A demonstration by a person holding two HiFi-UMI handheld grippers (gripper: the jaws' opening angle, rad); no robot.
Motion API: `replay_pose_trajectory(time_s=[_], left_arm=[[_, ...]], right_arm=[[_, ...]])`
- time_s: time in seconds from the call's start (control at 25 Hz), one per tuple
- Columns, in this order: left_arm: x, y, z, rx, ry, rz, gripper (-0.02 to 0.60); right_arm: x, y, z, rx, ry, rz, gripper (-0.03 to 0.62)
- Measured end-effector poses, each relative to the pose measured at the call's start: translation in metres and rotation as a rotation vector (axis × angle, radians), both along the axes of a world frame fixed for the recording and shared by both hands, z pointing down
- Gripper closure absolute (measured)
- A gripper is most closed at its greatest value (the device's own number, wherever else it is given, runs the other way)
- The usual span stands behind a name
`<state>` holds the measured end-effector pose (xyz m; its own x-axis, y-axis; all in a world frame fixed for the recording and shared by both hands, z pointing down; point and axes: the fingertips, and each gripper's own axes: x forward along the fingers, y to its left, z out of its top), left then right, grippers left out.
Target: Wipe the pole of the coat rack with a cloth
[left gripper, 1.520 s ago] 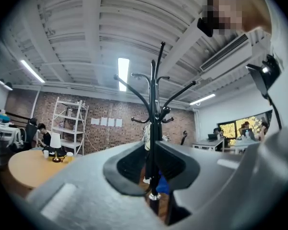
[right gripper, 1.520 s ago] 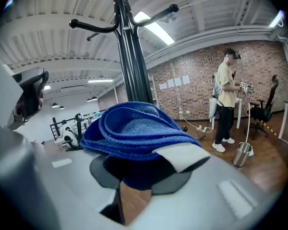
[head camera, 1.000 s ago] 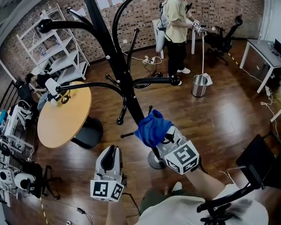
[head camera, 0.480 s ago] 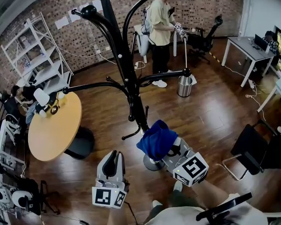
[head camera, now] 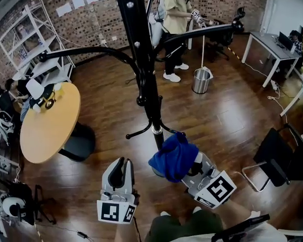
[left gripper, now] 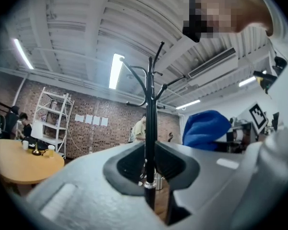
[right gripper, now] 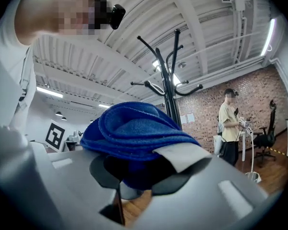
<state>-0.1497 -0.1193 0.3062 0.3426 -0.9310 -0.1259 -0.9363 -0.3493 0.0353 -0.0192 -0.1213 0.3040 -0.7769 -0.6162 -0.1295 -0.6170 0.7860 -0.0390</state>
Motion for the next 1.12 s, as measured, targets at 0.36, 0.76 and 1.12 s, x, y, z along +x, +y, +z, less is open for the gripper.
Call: replay_pose_trajectory(time_s=[0.36, 0.76, 1.12], left_arm=[[0.019, -0.035, 0.202, 0.002, 0.033, -0.076, 0.52], [0.008, -0.047, 0.358, -0.016, -0.004, -0.144, 0.52], [0.016, -0.033, 0.437, 0.051, -0.032, -0.181, 0.52]], right_arm=[[0.013, -0.047, 0.201, -0.037, 0.02, -0.108, 0.491], [-0.006, -0.13, 0.219, 0.028, 0.051, -0.201, 0.494], [-0.013, -0.139, 0.303, 0.016, 0.106, -0.296, 0.494]])
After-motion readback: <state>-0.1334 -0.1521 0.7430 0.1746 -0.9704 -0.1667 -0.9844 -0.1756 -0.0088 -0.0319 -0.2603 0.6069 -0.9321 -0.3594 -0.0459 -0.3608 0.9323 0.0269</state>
